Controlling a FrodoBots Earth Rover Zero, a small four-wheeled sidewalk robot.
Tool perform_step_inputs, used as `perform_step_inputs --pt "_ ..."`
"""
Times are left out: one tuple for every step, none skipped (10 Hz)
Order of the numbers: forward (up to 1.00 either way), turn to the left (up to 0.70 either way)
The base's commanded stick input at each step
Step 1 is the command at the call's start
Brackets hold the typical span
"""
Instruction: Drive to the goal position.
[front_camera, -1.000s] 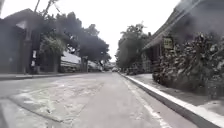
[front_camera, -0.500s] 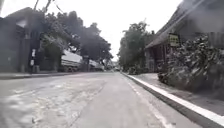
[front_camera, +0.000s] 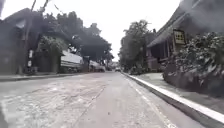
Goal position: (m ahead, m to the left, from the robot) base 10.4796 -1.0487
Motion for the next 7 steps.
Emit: perform_step_inputs --pt "0.70 0.00" --pt "0.70 0.00" --pt "0.70 0.00" --pt "0.70 0.00" --pt "0.70 0.00" --pt "0.70 0.00" --pt "0.70 0.00"
